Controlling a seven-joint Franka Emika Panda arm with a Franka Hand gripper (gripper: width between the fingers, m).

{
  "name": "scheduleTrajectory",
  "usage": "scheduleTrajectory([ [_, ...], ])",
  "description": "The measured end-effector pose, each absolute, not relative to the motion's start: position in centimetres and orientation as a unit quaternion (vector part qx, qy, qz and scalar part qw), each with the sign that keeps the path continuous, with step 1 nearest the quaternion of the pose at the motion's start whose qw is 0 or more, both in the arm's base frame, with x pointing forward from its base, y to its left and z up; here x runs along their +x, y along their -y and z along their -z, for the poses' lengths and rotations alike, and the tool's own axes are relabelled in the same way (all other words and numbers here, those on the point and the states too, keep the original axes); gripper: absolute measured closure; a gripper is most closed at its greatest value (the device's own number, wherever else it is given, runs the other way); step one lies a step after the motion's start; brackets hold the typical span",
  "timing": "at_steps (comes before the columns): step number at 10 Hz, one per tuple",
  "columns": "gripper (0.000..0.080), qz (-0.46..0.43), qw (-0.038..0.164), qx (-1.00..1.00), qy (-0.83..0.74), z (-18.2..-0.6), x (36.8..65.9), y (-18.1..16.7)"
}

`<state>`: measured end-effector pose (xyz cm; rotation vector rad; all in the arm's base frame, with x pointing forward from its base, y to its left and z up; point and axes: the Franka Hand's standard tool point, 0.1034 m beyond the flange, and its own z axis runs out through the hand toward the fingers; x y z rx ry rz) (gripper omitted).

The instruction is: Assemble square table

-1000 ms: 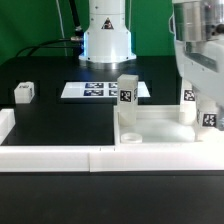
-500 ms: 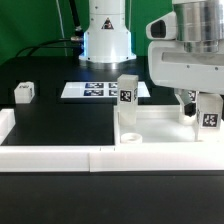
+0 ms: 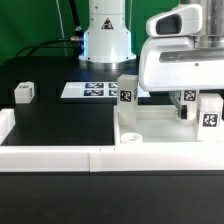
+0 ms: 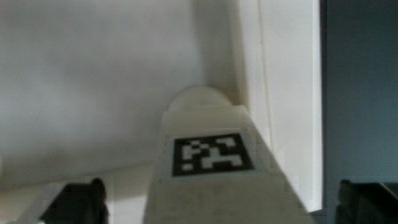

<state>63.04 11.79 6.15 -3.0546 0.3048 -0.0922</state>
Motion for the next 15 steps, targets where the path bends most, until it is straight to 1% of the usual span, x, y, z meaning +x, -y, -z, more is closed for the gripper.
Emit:
scheduleTrajectory([
  [1, 0.0151, 0.029, 0.036, -0.992, -0.113, -6.13, 63.03, -11.81],
  [2, 0.0269, 0.028, 0.037, -0.987, -0.154, -6.11, 63.02, -11.82],
  [3, 0.0489, 0.026, 0.038, -0.98, -0.194, -6.09, 63.01, -11.84],
  [4, 0.0489, 0.025, 0.039, -0.974, -0.223, -6.08, 63.0, -11.83],
  [5, 0.0514, 0.024, 0.04, -0.967, -0.249, -6.08, 63.01, -11.85],
  [7, 0.0514, 0.023, 0.037, -0.912, -0.409, -6.06, 62.92, -11.95],
  [8, 0.0514, 0.029, 0.043, -0.855, -0.517, -6.03, 62.87, -11.95],
  [9, 0.0514, 0.036, 0.054, -0.784, -0.617, -5.99, 62.74, -11.87],
  [11, 0.0514, 0.018, 0.075, -0.728, -0.681, -5.99, 62.79, -11.48],
  [15, 0.0512, 0.007, 0.079, -0.628, -0.774, -5.95, 62.8, -11.67],
])
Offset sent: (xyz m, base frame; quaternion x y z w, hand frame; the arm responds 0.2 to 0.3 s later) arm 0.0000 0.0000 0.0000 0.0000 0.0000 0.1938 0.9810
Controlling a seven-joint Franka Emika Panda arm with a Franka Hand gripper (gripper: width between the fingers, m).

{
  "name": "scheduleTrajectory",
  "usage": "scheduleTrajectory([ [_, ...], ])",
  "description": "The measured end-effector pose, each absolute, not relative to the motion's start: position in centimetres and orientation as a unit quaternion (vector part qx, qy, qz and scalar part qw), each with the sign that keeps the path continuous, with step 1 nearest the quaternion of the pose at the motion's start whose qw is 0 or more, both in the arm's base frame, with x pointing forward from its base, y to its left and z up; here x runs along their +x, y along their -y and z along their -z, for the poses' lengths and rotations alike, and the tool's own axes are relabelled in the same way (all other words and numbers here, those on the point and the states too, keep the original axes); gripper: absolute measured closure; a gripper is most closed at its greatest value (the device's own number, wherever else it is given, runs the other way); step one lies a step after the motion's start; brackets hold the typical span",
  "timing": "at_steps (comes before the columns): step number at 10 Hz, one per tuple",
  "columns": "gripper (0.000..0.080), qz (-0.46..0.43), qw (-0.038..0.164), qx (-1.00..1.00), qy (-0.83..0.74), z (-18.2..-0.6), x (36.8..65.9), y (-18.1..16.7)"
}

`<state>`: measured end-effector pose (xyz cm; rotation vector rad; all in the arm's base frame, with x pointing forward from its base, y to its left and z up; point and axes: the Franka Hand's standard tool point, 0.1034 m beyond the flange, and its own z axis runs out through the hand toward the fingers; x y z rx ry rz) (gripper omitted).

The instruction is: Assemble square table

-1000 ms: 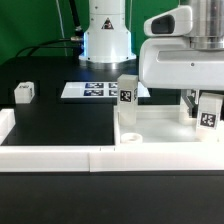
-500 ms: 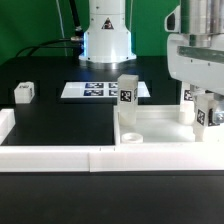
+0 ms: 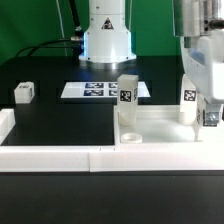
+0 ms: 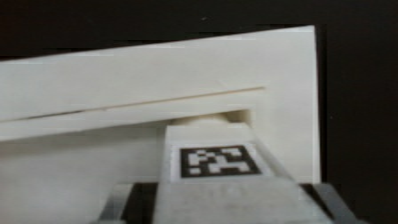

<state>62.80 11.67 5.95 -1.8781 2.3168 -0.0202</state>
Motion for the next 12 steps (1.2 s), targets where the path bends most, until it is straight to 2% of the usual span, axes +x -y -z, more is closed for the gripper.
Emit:
scheduleTrajectory([
  [2, 0.0512, -0.02, 0.08, -0.548, -0.833, -6.0, 62.7, -10.4],
  [4, 0.051, -0.032, 0.069, -0.485, -0.871, -6.0, 62.6, -9.0],
  [5, 0.051, -0.038, 0.073, -0.462, -0.883, -6.0, 62.6, -8.9],
  [8, 0.0508, -0.037, 0.073, -0.473, -0.877, -5.9, 62.4, -8.7],
  [9, 0.043, -0.038, 0.072, -0.473, -0.877, -5.8, 62.3, -8.7],
  [10, 0.026, -0.037, 0.072, -0.473, -0.877, -5.8, 62.3, -8.7],
  [11, 0.026, -0.037, 0.072, -0.474, -0.877, -5.8, 62.3, -8.7],
  [12, 0.018, -0.037, 0.072, -0.474, -0.877, -5.8, 62.3, -8.7],
])
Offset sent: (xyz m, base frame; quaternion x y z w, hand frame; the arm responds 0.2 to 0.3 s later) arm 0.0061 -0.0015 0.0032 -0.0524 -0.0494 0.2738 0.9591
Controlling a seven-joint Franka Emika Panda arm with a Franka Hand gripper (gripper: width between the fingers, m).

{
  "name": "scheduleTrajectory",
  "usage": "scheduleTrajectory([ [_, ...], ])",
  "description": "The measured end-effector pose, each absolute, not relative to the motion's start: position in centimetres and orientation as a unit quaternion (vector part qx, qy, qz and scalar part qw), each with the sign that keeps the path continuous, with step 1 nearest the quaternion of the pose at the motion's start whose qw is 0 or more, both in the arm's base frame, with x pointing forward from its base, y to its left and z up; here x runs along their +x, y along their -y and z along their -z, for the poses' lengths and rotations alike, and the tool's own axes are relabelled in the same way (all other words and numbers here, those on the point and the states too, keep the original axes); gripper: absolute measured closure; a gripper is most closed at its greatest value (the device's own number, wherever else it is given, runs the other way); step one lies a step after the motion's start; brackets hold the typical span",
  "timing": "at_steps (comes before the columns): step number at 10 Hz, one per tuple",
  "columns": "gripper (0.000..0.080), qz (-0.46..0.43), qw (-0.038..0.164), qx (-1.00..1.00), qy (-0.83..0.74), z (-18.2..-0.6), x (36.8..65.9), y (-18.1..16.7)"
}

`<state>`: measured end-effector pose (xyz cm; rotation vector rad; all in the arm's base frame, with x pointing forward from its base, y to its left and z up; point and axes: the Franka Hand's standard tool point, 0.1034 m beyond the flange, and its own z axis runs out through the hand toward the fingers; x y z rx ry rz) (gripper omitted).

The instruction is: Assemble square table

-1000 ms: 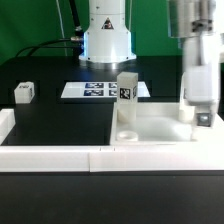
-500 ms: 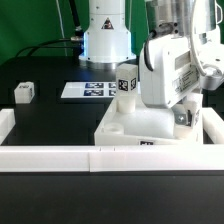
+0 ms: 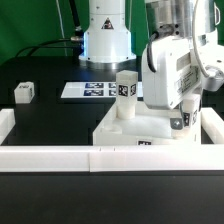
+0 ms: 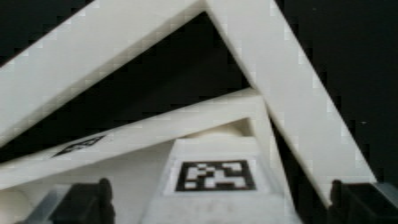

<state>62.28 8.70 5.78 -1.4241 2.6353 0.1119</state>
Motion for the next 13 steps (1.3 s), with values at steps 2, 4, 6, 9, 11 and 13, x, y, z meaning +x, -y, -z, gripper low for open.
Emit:
scheduleTrajectory([
  [2, 0.0152, -0.037, 0.072, -0.474, -0.877, -5.8, 62.3, -8.7],
  [4, 0.015, -0.037, 0.072, -0.474, -0.877, -5.8, 62.3, -8.7],
  [6, 0.015, -0.037, 0.072, -0.474, -0.877, -5.8, 62.3, -8.7],
  [9, 0.015, -0.037, 0.072, -0.474, -0.877, -5.8, 62.3, -8.7],
  [11, 0.015, -0.036, 0.073, -0.476, -0.876, -5.8, 62.3, -8.7],
  [13, 0.015, -0.013, 0.1, -0.56, -0.822, -7.6, 61.9, -7.4],
])
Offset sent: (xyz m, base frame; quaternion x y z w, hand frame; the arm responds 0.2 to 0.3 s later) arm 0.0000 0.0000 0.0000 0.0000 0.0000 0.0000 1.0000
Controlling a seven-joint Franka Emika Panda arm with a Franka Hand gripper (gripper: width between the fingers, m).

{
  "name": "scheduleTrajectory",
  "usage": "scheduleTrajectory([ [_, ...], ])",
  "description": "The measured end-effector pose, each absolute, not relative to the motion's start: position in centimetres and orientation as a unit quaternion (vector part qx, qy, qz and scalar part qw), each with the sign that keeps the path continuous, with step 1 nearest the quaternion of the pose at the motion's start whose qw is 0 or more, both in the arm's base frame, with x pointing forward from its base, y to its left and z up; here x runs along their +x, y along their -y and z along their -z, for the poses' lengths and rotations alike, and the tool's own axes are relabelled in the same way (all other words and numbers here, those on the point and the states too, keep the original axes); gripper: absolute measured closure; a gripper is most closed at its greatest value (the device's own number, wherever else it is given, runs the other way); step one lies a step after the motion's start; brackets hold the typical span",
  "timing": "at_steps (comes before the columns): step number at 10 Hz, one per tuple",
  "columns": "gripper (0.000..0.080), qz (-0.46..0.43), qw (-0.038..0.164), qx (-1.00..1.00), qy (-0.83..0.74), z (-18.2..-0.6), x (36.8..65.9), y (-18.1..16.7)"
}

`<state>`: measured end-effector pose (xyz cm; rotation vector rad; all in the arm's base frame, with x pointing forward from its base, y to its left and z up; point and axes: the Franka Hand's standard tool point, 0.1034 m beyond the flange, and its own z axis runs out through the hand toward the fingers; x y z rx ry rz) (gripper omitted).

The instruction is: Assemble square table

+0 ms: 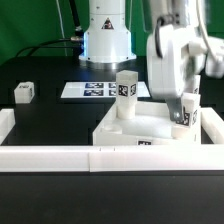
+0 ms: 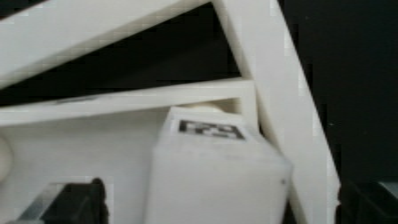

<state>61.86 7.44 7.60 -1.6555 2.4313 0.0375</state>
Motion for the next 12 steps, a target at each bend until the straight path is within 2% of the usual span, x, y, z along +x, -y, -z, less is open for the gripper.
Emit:
scheduleTrajectory([
  [2, 0.015, -0.002, 0.117, -0.607, -0.786, -10.0, 61.2, -6.1],
  [3, 0.015, 0.005, 0.12, -0.633, -0.765, -10.4, 61.3, -5.9],
  [8, 0.015, 0.032, 0.11, -0.768, -0.63, -9.8, 61.0, -5.5],
  [11, 0.015, 0.077, 0.099, -0.863, -0.489, -10.7, 58.5, -1.9],
  [12, 0.015, 0.099, 0.087, -0.899, -0.419, -11.1, 56.7, 1.5],
])
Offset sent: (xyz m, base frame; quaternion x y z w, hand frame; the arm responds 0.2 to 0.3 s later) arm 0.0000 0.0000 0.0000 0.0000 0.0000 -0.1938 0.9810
